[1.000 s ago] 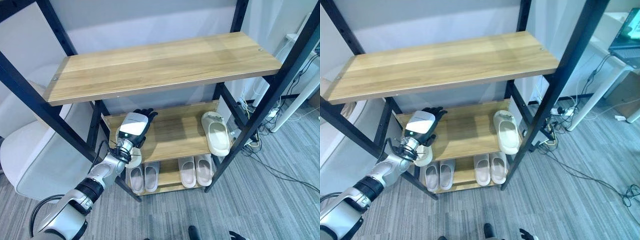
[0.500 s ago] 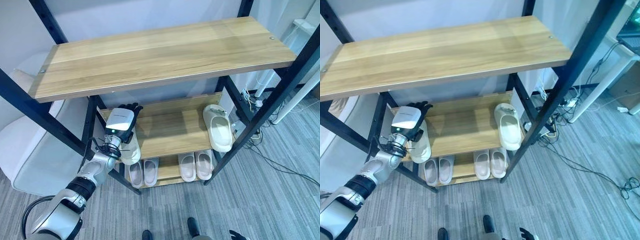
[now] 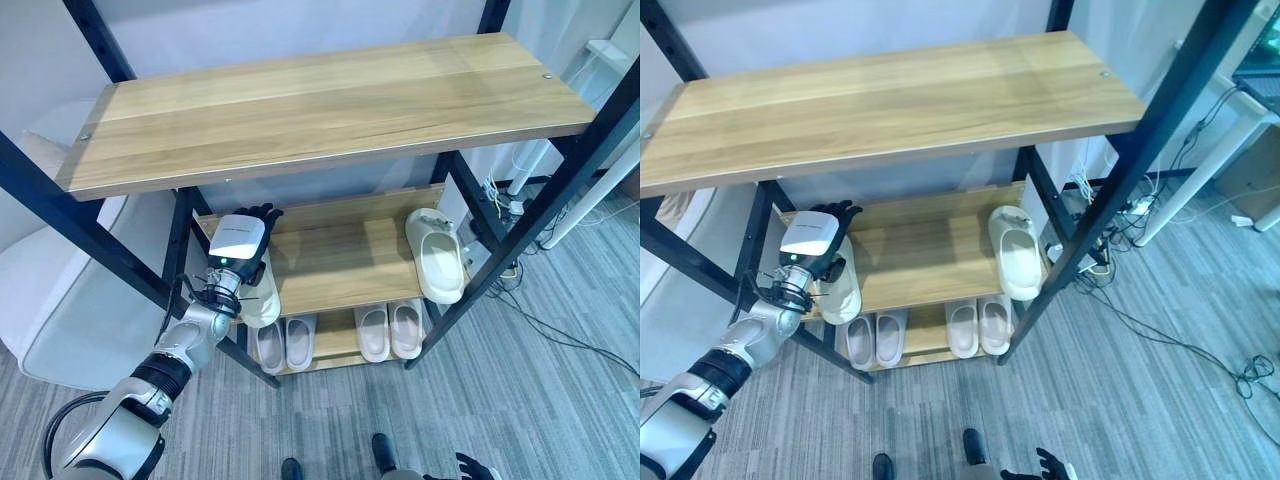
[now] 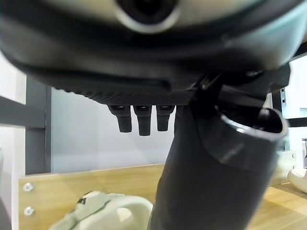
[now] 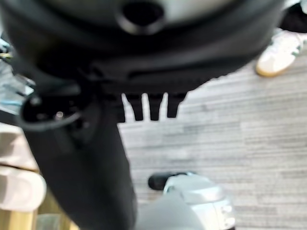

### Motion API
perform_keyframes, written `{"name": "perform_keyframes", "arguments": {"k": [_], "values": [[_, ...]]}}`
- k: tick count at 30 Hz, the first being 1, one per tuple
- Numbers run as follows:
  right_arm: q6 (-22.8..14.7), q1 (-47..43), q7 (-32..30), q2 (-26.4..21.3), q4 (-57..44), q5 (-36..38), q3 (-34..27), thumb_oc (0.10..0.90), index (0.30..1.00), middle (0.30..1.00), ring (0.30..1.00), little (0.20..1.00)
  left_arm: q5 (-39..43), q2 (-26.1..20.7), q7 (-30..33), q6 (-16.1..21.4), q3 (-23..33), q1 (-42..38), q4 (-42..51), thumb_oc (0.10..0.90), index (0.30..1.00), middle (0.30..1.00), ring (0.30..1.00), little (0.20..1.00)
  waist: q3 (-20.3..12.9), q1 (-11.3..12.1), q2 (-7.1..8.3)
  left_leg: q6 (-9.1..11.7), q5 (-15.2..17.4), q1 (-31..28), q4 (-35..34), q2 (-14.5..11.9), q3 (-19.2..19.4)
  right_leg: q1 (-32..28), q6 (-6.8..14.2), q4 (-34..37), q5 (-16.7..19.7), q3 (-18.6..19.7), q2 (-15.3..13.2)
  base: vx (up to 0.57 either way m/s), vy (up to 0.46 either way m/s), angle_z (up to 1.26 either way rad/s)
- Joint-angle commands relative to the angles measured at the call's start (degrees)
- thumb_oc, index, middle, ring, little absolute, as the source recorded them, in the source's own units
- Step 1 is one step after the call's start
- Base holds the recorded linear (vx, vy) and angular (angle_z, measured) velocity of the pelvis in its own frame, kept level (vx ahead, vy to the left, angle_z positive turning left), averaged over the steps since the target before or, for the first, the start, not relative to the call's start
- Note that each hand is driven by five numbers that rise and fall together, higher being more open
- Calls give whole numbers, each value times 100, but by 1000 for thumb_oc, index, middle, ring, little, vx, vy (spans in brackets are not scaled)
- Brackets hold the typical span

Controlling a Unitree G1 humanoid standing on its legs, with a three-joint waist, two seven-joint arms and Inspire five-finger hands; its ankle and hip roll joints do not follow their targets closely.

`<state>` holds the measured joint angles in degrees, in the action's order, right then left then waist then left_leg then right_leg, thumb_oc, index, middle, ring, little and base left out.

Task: Arrange the slippers neatly on the shoe rack.

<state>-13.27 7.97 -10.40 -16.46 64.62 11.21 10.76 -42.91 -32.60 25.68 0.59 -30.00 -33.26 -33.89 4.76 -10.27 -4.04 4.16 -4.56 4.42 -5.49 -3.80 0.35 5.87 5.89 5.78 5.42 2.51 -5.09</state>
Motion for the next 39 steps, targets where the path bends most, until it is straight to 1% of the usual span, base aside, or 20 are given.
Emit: {"name": "perform_keyframes", "arguments": {"k": [1, 2, 4, 6, 8, 11, 17, 22, 25, 26, 27, 33, 34, 35, 36, 39], "values": [[-181, 14, -146, -156, -150, -127, -19, 800, 900, 900, 900, 900, -4, -335, 421, -163, 757, -554, -82, 800, 900, 900, 900, 900, -77, 65, 41, -172, 741, -193, 49, 326, 207, -201, 157, -78, -782, -56, 150, 0, 0, 0], [-204, -87, -244, -227, -238, -185, 9, 800, 900, 900, 900, 900, -42, -315, 388, -136, 793, -475, -20, 800, 900, 900, 900, 900, -86, 108, 53, -174, 739, -194, 49, 323, 190, -216, 148, -78, -797, -67, 157, 0, 0, 0], [-192, -77, -226, -235, -412, -168, 43, 800, 900, 900, 900, 900, -66, -199, 439, -181, 810, -334, -3, 800, 900, 900, 900, 900, -113, 143, 73, -177, 749, -204, 49, 327, 160, -229, 132, -78, -824, -88, 165, 46, -19, 2], [-171, -45, -270, -209, -470, -239, 58, 800, 900, 900, 900, 900, -72, -117, 480, -234, 783, -374, -93, 800, 900, 900, 900, 900, -128, 127, 71, -175, 751, -204, 49, 324, 162, -226, 132, -78, -829, -96, 163, 29, -5, 5], [-175, 49, -304, -205, -573, -268, 66, 800, 900, 900, 900, 900, 1, -93, 495, -305, 703, -609, -358, 800, 900, 900, 900, 900, -139, 90, 77, -176, 751, -192, 49, 319, 166, -199, 150, -78, -814, -95, 163, 16, -3, 4], [-174, 102, -319, -186, -638, -256, 32, 800, 900, 900, 900, 900, 29, -144, 500, -334, 680, -679, -320, 800, 900, 900, 900, 900, -143, 92, 87, -176, 751, -172, 49, 318, 164, -177, 154, -78, -808, -104, 170, 0, 0, 0], [-178, 90, -320, -185, -673, -232, 39, 800, 900, 900, 900, 900, -10, -124, 442, -313, 622, -666, -353, 800, 900, 900, 900, 900, -144, 97, 114, -174, 753, -152, 49, 310, 178, -168, 145, -78, -814, -96, 179, 0, 0, 0], [-172, 49, -328, -150, -675, -210, 92, 800, 900, 900, 900, 900, 51, 4, 445, -300, 546, -710, -486, 800, 900, 900, 900, 900, -145, 77, 123, -169, 753, -136, 49, 300, 190, -136, 148, -78, -813, -98, 180, 0, 0, 0], [-176, 1, -337, -158, -678, -196, 143, 800, 900, 900, 900, 900, 129, 126, 469, -305, 426, -888, -644, 800, 900, 900, 900, 900, -145, 52, 124, -169, 756, -110, 49, 294, 212, -94, 148, -78, -802, -79, 181, 0, 0, 0], [-176, 0, -337, -158, -678, -196, 141, 800, 900, 900, 900, 900, 131, 128, 472, -304, 422, -894, -650, 758, 836, 836, 836, 836, -145, 55, 124, -169, 756, -108, 49, 294, 212, -93, 148, -78, -801, -79, 181, 10, -9, -5], [-171, -10, -345, -158, -677, -191, 160, 800, 900, 900, 900, 900, 183, 192, 451, -297, 356, -969, -724, 400, 300, 300, 300, 300, -144, 40, 120, -171, 757, -102, 49, 294, 228, -79, 150, -78, -796, -61, 185, 9, -7, -7], [-165, -31, -336, -185, -682, -131, 147, 800, 900, 900, 900, 900, 278, 302, 380, -220, 189, -1122, -843, 400, 300, 300, 300, 300, -136, 15, 100, -170, 749, -84, 49, 290, 264, -37, 152, -78, -779, -39, 186, 6, -8, -8], [-173, -69, -314, -197, -668, -89, 161, 800, 900, 900, 900, 900, 448, 371, 457, -18, 155, -1140, -767, 400, 300, 300, 300, 300, -127, -2, 97, -164, 742, -83, 49, 287, 277, -29, 149, -78, -779, -32, 190, 0, 0, 0], [-174, -69, -315, -197, -667, -89, 163, 800, 900, 900, 900, 900, 451, 370, 460, -14, 155, -1140, -771, 400, 300, 300, 300, 300, -128, -2, 97, -164, 743, -83, 49, 287, 277, -29, 149, -78, -779, -32, 190, 0, 0, 0], [-179, -59, -319, -180, -611, -104, 194, 800, 900, 900, 900, 900, 488, 321, 580, 271, 156, -1000, -292, 400, 300, 300, 300, 300, -117, -19, 89, -162, 749, -85, 49, 285, 298, -22, 150, -78, -774, -17, 189, 0, 0, 0], [-192, -130, -324, -159, -505, -95, 224, 800, 900, 900, 900, 900, 406, 325, 661, 366, 72, -936, 1, 400, 300, 300, 300, 300, -110, -29, 75, -158, 755, -86, 49, 282, 320, -13, 149, -78, -770, 9, 192, 0, 0, 0]]}}
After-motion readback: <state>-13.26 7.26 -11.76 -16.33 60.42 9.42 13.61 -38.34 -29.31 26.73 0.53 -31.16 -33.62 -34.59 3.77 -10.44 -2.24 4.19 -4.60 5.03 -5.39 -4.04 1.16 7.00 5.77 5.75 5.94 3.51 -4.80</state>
